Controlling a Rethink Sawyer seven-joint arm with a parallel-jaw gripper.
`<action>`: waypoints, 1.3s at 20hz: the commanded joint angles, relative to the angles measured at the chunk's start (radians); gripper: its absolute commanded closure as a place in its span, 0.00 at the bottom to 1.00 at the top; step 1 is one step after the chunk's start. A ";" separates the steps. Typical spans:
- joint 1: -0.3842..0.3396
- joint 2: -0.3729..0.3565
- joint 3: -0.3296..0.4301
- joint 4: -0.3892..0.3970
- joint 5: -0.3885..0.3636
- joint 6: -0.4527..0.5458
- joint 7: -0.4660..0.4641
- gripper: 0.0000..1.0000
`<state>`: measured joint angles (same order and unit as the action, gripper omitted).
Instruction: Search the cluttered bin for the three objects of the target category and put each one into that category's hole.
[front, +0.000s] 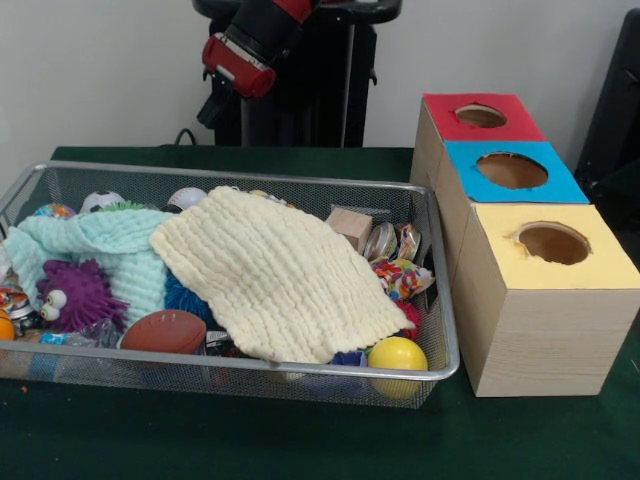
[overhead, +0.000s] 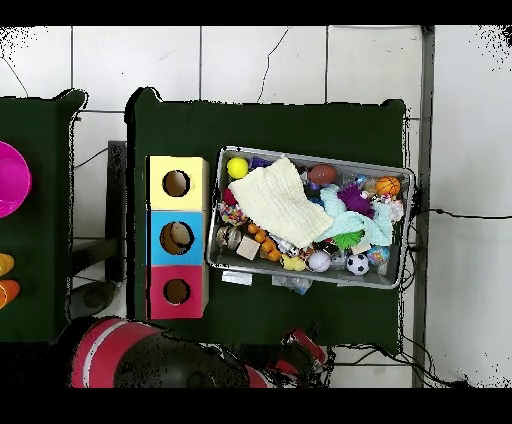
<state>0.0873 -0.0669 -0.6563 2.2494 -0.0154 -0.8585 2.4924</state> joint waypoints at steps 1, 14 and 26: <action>-0.063 -0.033 0.145 -0.073 -0.069 0.024 0.123 1.00; -0.288 -0.135 0.305 -0.216 -0.574 0.058 0.090 1.00; -0.274 -0.228 0.365 -0.317 -0.790 0.411 -0.016 1.00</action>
<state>-0.1765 -0.2219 -0.4532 2.1572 -0.6981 -0.6636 2.4924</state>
